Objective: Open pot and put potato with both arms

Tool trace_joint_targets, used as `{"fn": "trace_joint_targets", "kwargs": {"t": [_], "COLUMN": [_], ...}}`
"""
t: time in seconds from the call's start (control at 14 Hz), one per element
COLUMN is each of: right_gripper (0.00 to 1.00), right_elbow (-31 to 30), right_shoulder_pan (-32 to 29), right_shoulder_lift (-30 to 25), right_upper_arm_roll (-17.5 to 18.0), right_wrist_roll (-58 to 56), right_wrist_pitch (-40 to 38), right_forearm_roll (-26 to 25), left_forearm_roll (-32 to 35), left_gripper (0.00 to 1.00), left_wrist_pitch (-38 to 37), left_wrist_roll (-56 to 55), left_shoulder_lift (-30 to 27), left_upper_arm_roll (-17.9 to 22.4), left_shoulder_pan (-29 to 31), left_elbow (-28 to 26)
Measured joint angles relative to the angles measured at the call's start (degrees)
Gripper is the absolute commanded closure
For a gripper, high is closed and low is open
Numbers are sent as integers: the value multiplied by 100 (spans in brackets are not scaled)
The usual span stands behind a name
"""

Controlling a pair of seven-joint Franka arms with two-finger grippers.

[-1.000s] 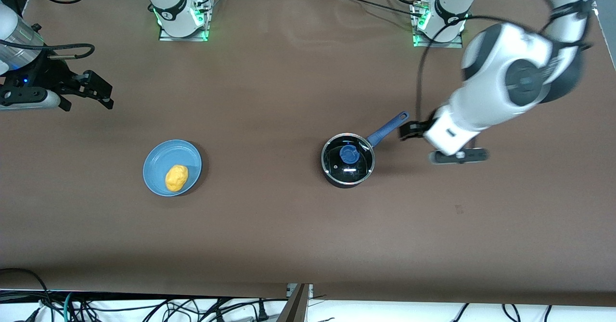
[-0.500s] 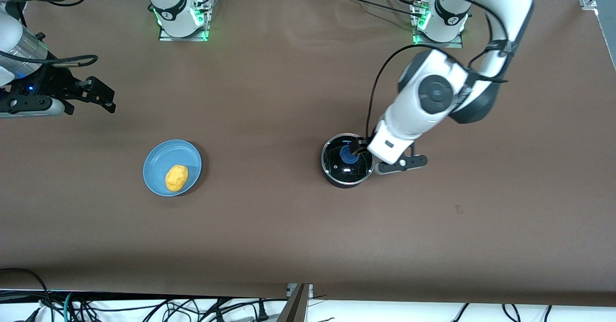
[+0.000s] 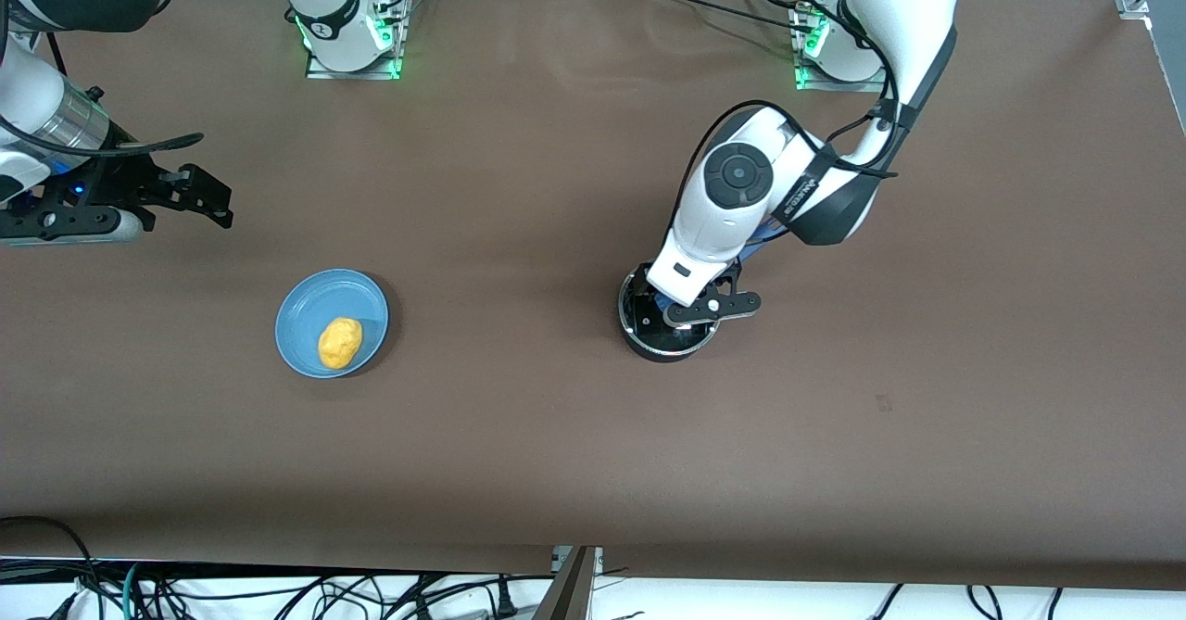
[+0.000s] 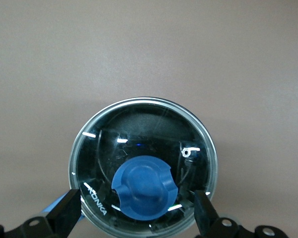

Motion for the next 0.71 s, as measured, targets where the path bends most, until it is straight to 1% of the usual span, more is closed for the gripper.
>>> {"fn": "trace_joint_targets", "kwargs": {"t": [0.14, 0.57, 0.64, 0.71], "right_gripper": [0, 0, 0, 0], "right_elbow": [14, 17, 17, 17], "right_shoulder_pan": [0, 0, 0, 0], "right_shoulder_lift": [0, 0, 0, 0], "right_upper_arm_roll": [0, 0, 0, 0], "right_wrist_roll": [0, 0, 0, 0], "right_wrist_pitch": [2, 3, 3, 4], "right_forearm_roll": [0, 0, 0, 0], "left_forearm_roll": [179, 197, 197, 199], "left_gripper": [0, 1, 5, 12], "left_wrist_pitch": [1, 123, 124, 124], "left_wrist_roll": [-1, -1, -1, -1], "left_shoulder_lift": [78, 223, 227, 231], "left_upper_arm_roll": [0, 1, 1, 1], "left_shoulder_pan": [-52, -195, -207, -214], "left_elbow": [0, 0, 0, 0]}}
